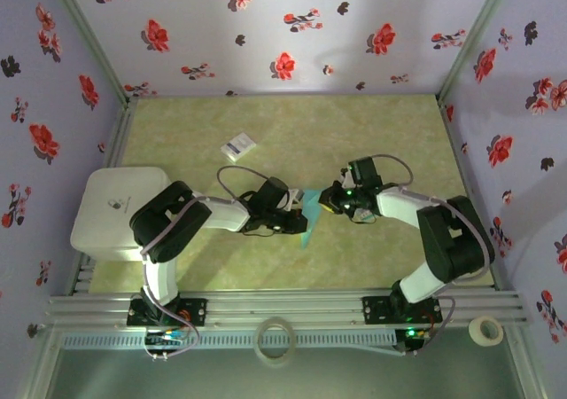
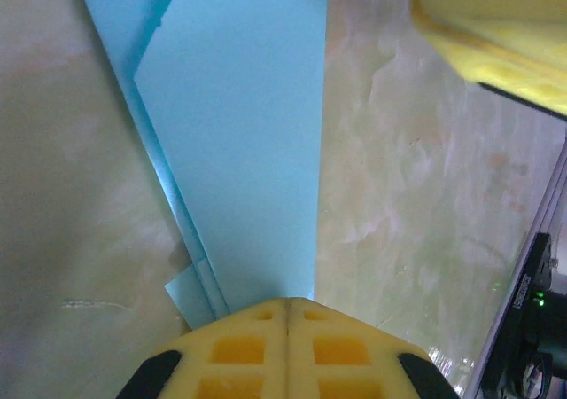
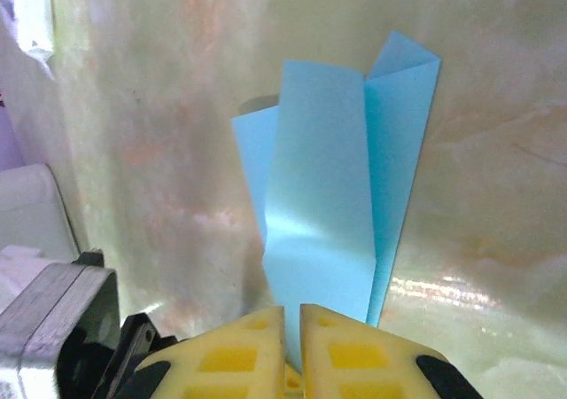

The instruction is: Fold a paper plane with a square sheet of paper (pick it up from the middle)

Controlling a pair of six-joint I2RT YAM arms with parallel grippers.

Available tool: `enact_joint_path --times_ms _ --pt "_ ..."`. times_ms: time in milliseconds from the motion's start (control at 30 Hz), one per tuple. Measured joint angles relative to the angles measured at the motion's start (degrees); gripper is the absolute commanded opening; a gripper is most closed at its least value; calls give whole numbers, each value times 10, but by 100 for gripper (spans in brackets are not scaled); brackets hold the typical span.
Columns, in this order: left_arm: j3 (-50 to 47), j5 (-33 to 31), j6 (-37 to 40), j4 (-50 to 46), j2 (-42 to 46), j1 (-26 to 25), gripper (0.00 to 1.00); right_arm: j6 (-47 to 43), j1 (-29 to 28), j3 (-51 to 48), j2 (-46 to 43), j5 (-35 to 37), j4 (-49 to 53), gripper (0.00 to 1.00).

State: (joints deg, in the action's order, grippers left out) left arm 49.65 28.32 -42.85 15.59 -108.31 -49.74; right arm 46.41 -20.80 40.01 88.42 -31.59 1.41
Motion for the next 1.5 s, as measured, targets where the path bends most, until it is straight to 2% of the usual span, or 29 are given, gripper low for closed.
enact_joint_path --times_ms 267,567,800,900,1000,1500 --pt "-2 3 11 -2 2 0 0 -17 -35 -9 7 -15 -2 7" --pt "10 2 10 -23 2 0 0 -34 -44 31 99 -15 -3 4" --pt "24 2 10 -57 2 0 0 -30 -40 29 101 -18 -11 3" --pt "31 2 8 -71 2 0 8 -23 -37 19 101 -24 -29 3" --pt "33 2 3 -80 4 0 10 -10 -35 11 101 -29 -46 3" --pt "53 -2 -31 -79 -3 0 11 32 -35 -7 101 -31 -95 3"
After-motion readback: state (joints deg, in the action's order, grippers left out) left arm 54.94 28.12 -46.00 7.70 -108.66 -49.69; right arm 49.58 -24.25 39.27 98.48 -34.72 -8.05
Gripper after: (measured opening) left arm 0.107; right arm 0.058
